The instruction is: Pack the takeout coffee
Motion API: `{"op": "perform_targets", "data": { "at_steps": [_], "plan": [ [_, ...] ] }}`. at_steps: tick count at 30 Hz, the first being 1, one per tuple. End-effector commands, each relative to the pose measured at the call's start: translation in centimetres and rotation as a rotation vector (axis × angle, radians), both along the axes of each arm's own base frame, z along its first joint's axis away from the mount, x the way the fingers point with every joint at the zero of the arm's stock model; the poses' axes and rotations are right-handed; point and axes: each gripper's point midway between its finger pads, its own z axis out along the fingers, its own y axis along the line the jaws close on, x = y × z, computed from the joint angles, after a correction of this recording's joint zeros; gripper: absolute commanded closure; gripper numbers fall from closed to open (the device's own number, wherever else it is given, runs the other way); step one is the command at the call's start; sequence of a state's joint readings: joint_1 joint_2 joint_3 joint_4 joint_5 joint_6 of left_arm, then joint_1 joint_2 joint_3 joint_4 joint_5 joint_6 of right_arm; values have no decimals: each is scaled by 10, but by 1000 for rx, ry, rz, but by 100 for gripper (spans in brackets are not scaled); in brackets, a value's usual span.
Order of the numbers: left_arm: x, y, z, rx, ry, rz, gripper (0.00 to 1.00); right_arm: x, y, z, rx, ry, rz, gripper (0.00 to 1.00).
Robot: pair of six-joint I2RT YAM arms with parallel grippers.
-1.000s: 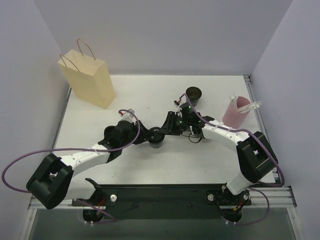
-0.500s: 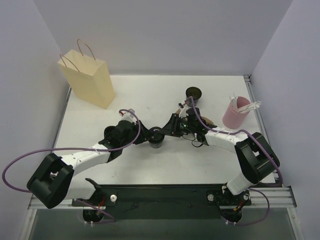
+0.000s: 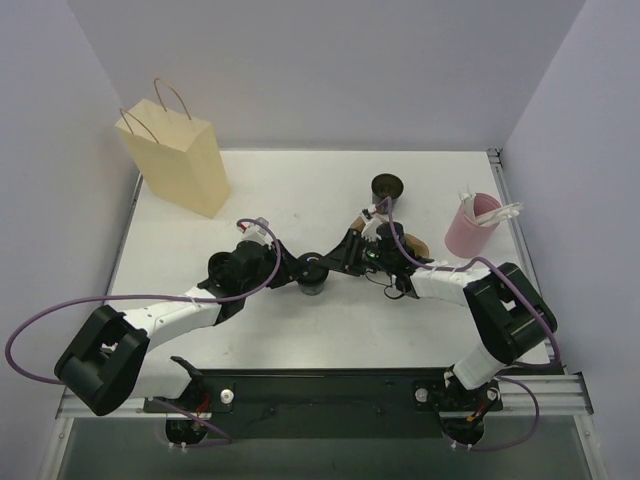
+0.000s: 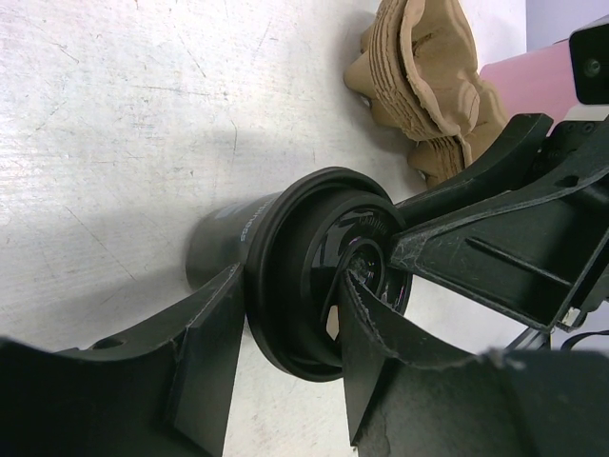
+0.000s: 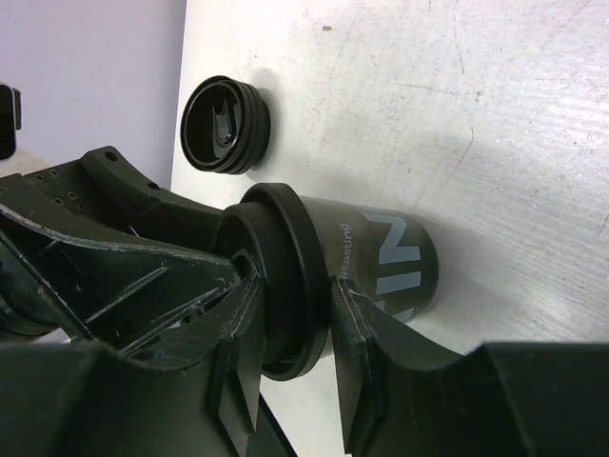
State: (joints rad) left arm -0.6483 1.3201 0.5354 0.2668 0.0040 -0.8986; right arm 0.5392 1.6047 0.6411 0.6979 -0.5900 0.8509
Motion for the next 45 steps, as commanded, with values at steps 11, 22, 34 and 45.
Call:
{"op": "perform_targets", "data": {
  "at_steps": [11,22,34,45],
  "plan": [
    [-80,75,-114,408,380,-11,50,-88,-58,-128,-367,300,-34,81],
    [-77,76,-113,446,366,-35,50,-31,-2,18,-38,77,60,57],
    [-75,74,-114,459,378,-43,50,-4,-23,50,50,35,29,58],
    [-73,73,-111,462,368,-50,50,20,-23,46,30,48,33,69]
  ]
}}
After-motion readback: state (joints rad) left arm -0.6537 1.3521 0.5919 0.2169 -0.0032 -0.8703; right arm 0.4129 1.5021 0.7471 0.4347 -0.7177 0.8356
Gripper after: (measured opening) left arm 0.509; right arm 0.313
